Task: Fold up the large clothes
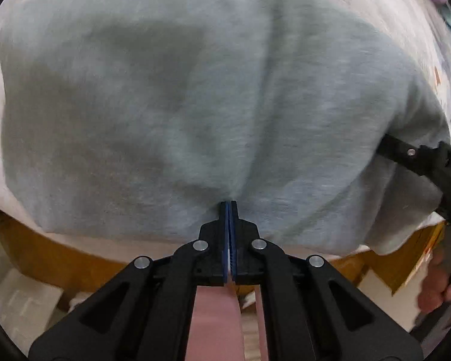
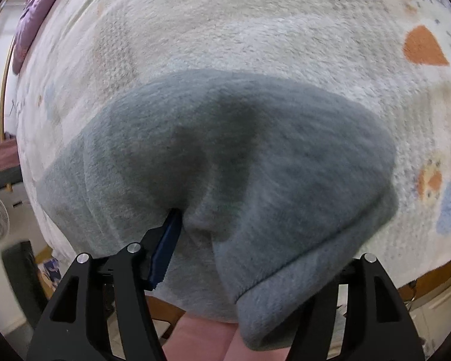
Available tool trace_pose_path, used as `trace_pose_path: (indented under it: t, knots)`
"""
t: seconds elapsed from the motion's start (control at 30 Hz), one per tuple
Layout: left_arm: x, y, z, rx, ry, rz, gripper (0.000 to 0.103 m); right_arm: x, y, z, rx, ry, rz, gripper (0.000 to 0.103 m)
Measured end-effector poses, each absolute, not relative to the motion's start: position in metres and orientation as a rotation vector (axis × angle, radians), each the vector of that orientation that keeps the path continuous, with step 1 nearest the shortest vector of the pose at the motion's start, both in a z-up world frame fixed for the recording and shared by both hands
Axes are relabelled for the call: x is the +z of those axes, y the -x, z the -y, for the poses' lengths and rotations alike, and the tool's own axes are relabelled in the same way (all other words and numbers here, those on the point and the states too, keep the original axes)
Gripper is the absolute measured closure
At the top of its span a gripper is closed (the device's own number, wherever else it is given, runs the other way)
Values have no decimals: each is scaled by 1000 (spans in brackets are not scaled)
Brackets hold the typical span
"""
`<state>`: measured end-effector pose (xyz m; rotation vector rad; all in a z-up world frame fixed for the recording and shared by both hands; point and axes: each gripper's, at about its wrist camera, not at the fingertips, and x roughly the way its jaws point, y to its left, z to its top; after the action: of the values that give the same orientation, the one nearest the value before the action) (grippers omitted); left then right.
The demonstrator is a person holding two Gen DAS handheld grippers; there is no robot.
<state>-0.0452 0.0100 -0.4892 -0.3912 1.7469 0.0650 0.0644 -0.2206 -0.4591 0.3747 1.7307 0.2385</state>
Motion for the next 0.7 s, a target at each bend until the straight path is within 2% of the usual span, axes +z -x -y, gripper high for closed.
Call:
trace_pose_path:
  t: [0.17, 0.2, 0.23, 0.27, 0.33, 0.43, 0.6, 0.7]
  knots:
    - [-481, 48, -11, 7, 319, -1708, 100, -469, -67, 224, 263, -396, -1730, 43]
    - [-473, 47, -8, 23, 326, -1699, 101, -468, -67, 224, 279, -398, -1730, 48]
    - [-466, 48, -10, 49, 331, -1685, 102, -466, -68, 222, 314, -393, -1725, 62]
    - [-456, 47, -12, 62, 326, -1655, 103, -462, -69, 236, 344, -383, -1722, 71]
    - [-447, 47, -10, 73, 303, -1623, 103, -453, -71, 236, 392, -378, -1718, 77]
    - [-450, 35, -6, 79, 361, -1624, 103, -442, -73, 236, 448, -378, -1720, 79]
    - [-473, 26, 12, 147, 309, -1605, 101, -427, -75, 246, 580, -554, -1765, 81]
    - [-475, 25, 20, 171, 301, -1591, 101, -408, -71, 232, 634, -537, -1769, 81]
